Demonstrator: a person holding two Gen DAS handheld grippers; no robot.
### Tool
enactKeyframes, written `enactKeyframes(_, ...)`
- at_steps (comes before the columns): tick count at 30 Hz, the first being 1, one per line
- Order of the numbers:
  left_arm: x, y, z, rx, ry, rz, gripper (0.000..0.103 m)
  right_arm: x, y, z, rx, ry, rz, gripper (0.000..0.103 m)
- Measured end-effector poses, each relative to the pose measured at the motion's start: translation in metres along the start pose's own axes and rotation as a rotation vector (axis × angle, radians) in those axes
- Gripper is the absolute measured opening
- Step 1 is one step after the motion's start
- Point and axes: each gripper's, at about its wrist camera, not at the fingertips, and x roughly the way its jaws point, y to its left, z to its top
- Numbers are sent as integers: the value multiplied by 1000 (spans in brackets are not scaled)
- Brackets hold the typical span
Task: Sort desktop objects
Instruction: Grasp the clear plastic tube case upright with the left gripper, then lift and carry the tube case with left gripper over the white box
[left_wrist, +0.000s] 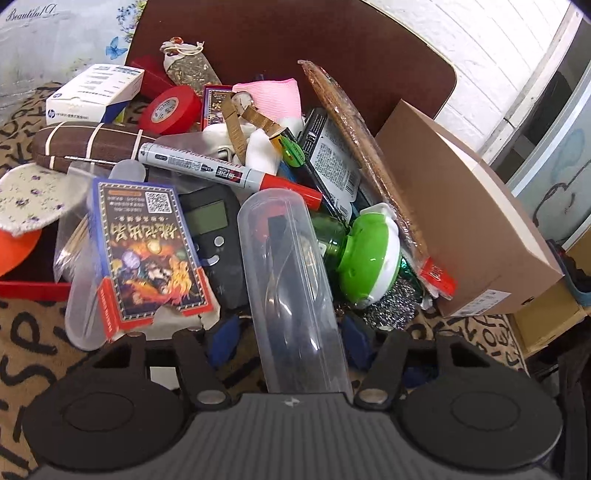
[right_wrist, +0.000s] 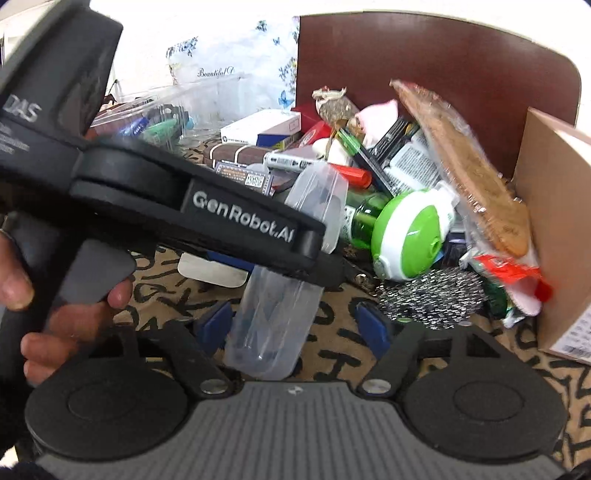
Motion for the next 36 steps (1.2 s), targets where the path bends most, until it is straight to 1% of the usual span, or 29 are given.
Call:
enactKeyframes(1,4,0,0,-3,10,0,63,2,-1,-1,18,10,17,59)
enactKeyframes(2,9,0,0,-3,20,-5,63,3,-2,-2,28,18,32,56)
enactKeyframes(3,11,0,-2,-3,25,-18,57,3,-2,-3,32,21,43,48)
enactKeyframes(4,11,0,-3,-8,22,-44,52,3,-3,-4,37,24,44,46)
enactKeyframes(7,8,-3,-6,-24,26,-49,52,-2,-6,-6,64,29,58,45)
enactKeyframes(10,-1,-9,-10,-26,10,-57,52,-12,-4,-8,48,24,54,45)
enactKeyframes(13,-15,-19,-12,-18,-20,-59,51,-26,-3,-10,44,0,60,45)
enactKeyframes(16,-29,-37,-7,12,-63,-64,51,-45,-4,-8,41,-43,53,45)
enactKeyframes(20,-44,-66,7,64,-124,-94,51,-74,-11,-1,31,-124,19,45)
enactKeyframes(24,-48,-101,25,127,-165,-133,51,-100,-27,9,37,-202,-31,44)
enactKeyframes(27,-43,-128,38,180,-186,-164,51,-119,-45,14,46,-248,-72,44)
enactKeyframes(33,-22,-177,69,235,-181,-260,52,-147,-89,30,73,-314,-168,44)
enactKeyframes(36,-5,-200,81,269,-169,-284,52,-155,-114,37,91,-322,-209,44)
